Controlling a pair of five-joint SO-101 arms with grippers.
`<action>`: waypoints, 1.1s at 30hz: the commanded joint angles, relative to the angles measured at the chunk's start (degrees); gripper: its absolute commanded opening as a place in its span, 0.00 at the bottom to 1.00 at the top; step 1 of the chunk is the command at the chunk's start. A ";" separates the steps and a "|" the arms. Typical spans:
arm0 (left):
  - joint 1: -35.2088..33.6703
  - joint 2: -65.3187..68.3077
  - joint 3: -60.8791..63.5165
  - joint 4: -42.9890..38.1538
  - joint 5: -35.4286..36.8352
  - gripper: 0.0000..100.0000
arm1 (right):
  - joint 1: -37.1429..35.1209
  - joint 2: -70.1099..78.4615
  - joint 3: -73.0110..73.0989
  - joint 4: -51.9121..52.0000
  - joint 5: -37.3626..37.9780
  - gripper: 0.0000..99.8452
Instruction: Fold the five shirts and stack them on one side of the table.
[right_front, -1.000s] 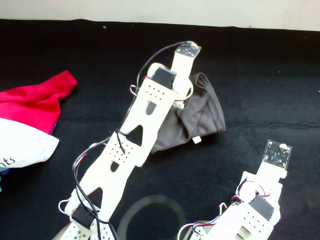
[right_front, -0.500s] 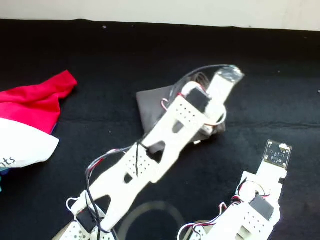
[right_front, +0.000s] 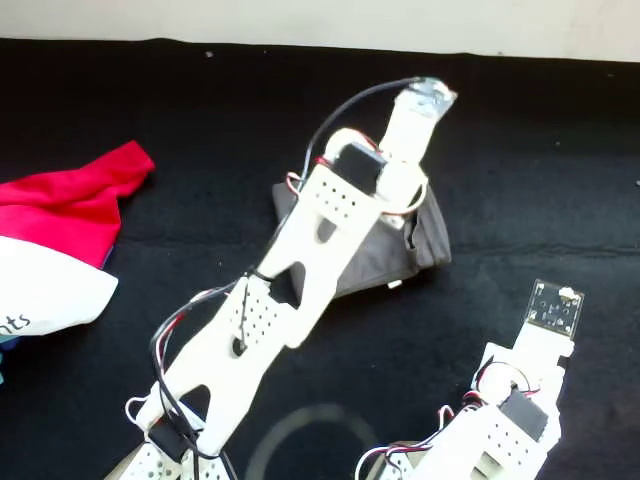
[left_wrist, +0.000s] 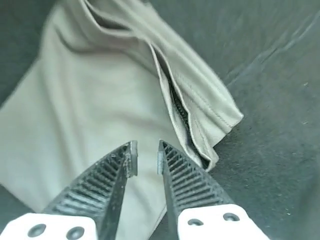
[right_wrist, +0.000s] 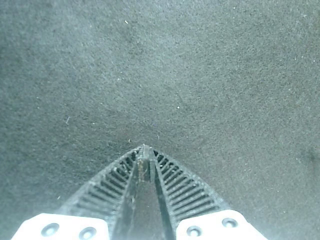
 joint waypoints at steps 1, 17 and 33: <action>3.12 2.33 -2.24 0.09 -0.09 0.09 | 0.04 -0.75 4.26 0.22 0.53 0.01; 1.01 -4.62 -2.15 -9.85 -0.09 0.09 | 0.04 -0.75 4.26 0.22 0.53 0.01; -6.11 10.59 -2.07 -34.55 -0.18 0.09 | 0.04 -0.75 4.26 0.22 0.53 0.01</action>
